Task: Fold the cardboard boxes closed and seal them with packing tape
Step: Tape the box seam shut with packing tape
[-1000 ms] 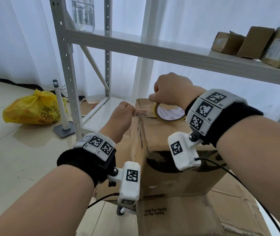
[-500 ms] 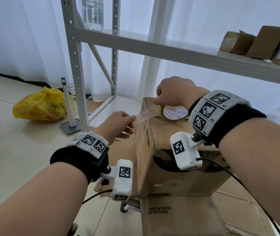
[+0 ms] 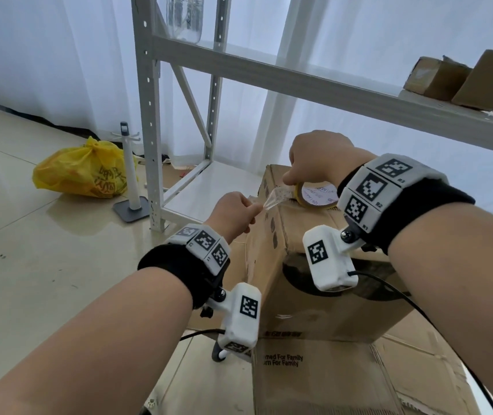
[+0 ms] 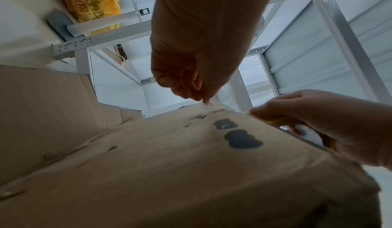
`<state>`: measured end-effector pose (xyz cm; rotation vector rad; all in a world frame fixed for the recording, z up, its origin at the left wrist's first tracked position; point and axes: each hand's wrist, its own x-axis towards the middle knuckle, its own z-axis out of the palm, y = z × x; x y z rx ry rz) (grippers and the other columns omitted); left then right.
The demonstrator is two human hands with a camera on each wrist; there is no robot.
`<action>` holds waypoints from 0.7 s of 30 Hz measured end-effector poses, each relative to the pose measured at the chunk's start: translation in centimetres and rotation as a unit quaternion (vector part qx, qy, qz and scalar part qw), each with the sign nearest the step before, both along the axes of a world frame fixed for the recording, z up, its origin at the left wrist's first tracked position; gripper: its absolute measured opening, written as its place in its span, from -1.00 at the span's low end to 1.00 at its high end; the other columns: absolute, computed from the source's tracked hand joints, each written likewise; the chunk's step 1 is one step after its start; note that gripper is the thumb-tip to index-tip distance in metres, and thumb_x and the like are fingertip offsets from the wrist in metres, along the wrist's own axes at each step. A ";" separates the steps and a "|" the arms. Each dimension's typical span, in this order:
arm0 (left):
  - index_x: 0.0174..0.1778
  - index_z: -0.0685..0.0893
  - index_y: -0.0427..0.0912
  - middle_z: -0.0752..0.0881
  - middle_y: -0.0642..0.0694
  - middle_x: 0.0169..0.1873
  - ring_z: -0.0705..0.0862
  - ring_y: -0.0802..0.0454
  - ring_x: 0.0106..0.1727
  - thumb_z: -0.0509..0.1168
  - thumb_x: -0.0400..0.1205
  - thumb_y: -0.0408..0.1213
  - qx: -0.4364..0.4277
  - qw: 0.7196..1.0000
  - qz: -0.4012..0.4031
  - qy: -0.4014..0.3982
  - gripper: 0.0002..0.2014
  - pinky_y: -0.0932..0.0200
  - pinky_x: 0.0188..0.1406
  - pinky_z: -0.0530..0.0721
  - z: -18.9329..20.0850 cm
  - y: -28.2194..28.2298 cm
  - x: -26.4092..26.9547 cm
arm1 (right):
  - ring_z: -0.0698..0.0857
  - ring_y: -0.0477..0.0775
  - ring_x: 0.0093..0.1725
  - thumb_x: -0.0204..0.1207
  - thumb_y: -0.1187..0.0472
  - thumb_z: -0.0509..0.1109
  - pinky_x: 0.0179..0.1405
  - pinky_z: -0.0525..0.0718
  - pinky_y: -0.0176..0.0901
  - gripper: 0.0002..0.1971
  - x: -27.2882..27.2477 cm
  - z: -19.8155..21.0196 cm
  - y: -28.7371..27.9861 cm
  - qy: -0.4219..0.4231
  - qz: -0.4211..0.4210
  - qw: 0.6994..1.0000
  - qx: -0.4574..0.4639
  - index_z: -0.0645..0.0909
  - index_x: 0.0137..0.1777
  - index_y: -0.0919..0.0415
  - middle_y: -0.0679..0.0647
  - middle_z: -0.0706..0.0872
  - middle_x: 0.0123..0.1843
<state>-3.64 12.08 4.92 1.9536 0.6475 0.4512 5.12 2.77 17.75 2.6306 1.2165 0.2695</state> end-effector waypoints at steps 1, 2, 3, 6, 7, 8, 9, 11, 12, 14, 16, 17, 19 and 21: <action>-0.10 0.56 -0.22 0.66 -0.01 -0.40 0.59 0.13 -0.48 0.28 0.66 -0.13 0.004 1.000 -0.003 0.001 -0.80 0.24 -0.43 0.52 -0.1 -0.1 0.1 | 0.62 0.08 -0.26 0.43 -0.01 0.42 -0.38 0.44 -0.18 -0.75 0.1 0.0 0.0 0.008 0.000 1.000 0.004 0.61 -0.26 0.19 0.03 0.62 -0.32; -0.08 0.56 -0.23 0.66 -0.01 -0.39 0.59 0.13 -0.48 0.28 0.66 -0.13 0.000 1.000 -0.008 0.001 -0.79 0.24 -0.43 0.52 -0.2 -0.2 0.2 | 0.64 0.10 -0.23 0.43 -0.03 0.42 -0.37 0.46 -0.17 -0.74 0.1 -0.1 -0.1 0.011 0.001 1.000 0.008 0.64 -0.22 0.20 0.04 0.64 -0.31; -0.06 0.55 -0.23 0.66 -0.02 -0.38 0.59 0.13 -0.48 0.28 0.67 -0.13 -0.014 1.000 -0.012 0.000 -0.79 0.24 -0.42 0.52 -0.3 -0.2 0.3 | 0.65 0.11 -0.21 0.43 -0.04 0.42 -0.36 0.47 -0.16 -0.73 0.2 -0.1 -0.2 0.010 0.003 1.000 0.012 0.66 -0.20 0.20 0.05 0.65 -0.30; 0.03 0.54 -0.25 0.63 -0.06 -0.33 0.58 0.13 -0.48 0.25 0.67 -0.07 -0.085 0.996 -0.010 -0.021 -0.72 0.30 -0.49 0.51 -0.5 0.0 0.0 | 0.66 0.11 -0.18 0.43 -0.04 0.42 -0.36 0.46 -0.16 -0.72 0.4 -0.3 -0.4 0.009 0.005 1.000 0.027 0.68 -0.18 0.21 0.05 0.67 -0.28; 0.04 0.53 -0.25 0.62 -0.06 -0.33 0.57 0.16 -0.50 0.26 0.66 -0.02 -0.104 0.994 -0.008 -0.030 -0.68 0.33 -0.53 0.50 -0.5 0.1 -0.1 | 0.66 0.11 -0.18 0.43 -0.04 0.42 -0.37 0.46 -0.17 -0.72 0.5 -0.4 -0.5 0.014 0.002 0.999 0.033 0.68 -0.17 0.22 0.06 0.67 -0.28; 0.01 0.53 -0.25 0.62 -0.06 -0.34 0.57 0.19 -0.54 0.27 0.65 0.02 -0.118 0.992 -0.007 -0.041 -0.66 0.35 -0.58 0.48 -0.6 0.3 -0.3 | 0.67 0.11 -0.18 0.43 -0.03 0.41 -0.38 0.45 -0.18 -0.71 0.6 -0.4 -0.6 0.020 -0.001 0.999 0.038 0.70 -0.16 0.22 0.07 0.68 -0.27; -0.04 0.53 -0.24 0.61 -0.06 -0.36 0.55 0.22 -0.58 0.29 0.63 0.03 -0.128 0.990 -0.007 -0.051 -0.65 0.36 -0.61 0.46 -0.5 0.4 -0.4 | 0.67 0.11 -0.18 0.43 -0.03 0.41 -0.39 0.45 -0.20 -0.71 0.7 -0.4 -0.7 0.026 -0.003 0.999 0.044 0.71 -0.14 0.23 0.08 0.70 -0.26; -0.11 0.52 -0.22 0.61 -0.06 -0.38 0.54 0.21 -0.59 0.32 0.62 0.00 -0.137 0.989 -0.012 -0.062 -0.68 0.33 -0.59 0.45 -0.4 0.5 -0.5 | 0.70 0.13 -0.14 0.42 -0.03 0.42 -0.37 0.50 -0.20 -0.69 1.0 -0.4 -0.9 0.040 -0.006 0.997 0.060 0.74 -0.11 0.24 0.10 0.74 -0.21; -0.13 0.51 -0.22 0.61 -0.06 -0.39 0.55 0.19 -0.57 0.33 0.62 -0.02 -0.140 0.988 -0.011 -0.066 -0.70 0.31 -0.56 0.45 -0.2 0.5 -0.5 | 0.72 0.14 -0.12 0.42 -0.03 0.42 -0.33 0.53 -0.18 -0.68 1.1 -0.4 -1.0 0.047 -0.006 0.997 0.069 0.74 -0.09 0.24 0.11 0.76 -0.19; -0.12 0.51 -0.22 0.60 -0.06 -0.39 0.54 0.14 -0.52 0.33 0.63 -0.05 -0.140 0.988 -0.003 -0.066 -0.72 0.27 -0.52 0.47 0.0 0.4 -0.5 | 0.72 0.14 -0.10 0.41 -0.04 0.42 -0.30 0.55 -0.15 -0.68 1.1 -0.4 -1.1 0.051 -0.005 0.995 0.080 0.75 -0.09 0.24 0.11 0.77 -0.17; -0.12 0.52 -0.21 0.61 -0.05 -0.39 0.53 0.12 -0.49 0.32 0.63 -0.04 -0.121 0.991 0.006 -0.049 -0.71 0.26 -0.48 0.48 0.1 0.1 -0.4 | 0.71 0.12 -0.14 0.42 -0.04 0.41 -0.35 0.51 -0.18 -0.70 0.9 -0.5 -1.1 0.042 -0.003 0.996 0.078 0.73 -0.11 0.22 0.08 0.74 -0.21; -0.15 0.52 -0.20 0.61 -0.05 -0.39 0.52 0.13 -0.48 0.32 0.63 -0.02 -0.108 0.993 0.007 -0.039 -0.71 0.27 -0.49 0.48 0.1 0.0 -0.3 | 0.69 0.11 -0.17 0.42 -0.03 0.41 -0.37 0.47 -0.20 -0.71 0.8 -0.5 -1.2 0.033 -0.001 0.997 0.075 0.71 -0.13 0.21 0.07 0.72 -0.25; -0.22 0.50 -0.17 0.61 -0.04 -0.40 0.51 0.13 -0.48 0.31 0.63 0.00 -0.086 0.996 0.003 -0.024 -0.70 0.27 -0.48 0.45 0.0 -0.3 -0.1 | 0.67 0.10 -0.20 0.43 -0.02 0.39 -0.40 0.42 -0.22 -0.73 0.6 -0.6 -1.2 0.017 0.005 0.997 0.069 0.70 -0.16 0.20 0.05 0.68 -0.29; -0.23 0.51 -0.17 0.61 -0.05 -0.40 0.51 0.13 -0.47 0.31 0.62 0.03 -0.072 0.997 -0.003 -0.018 -0.68 0.27 -0.46 0.44 0.0 -0.6 0.2 | 0.68 0.10 -0.19 0.42 -0.02 0.38 -0.38 0.43 -0.20 -0.74 0.5 -0.6 -1.3 0.012 0.007 0.997 0.069 0.69 -0.17 0.19 0.04 0.68 -0.29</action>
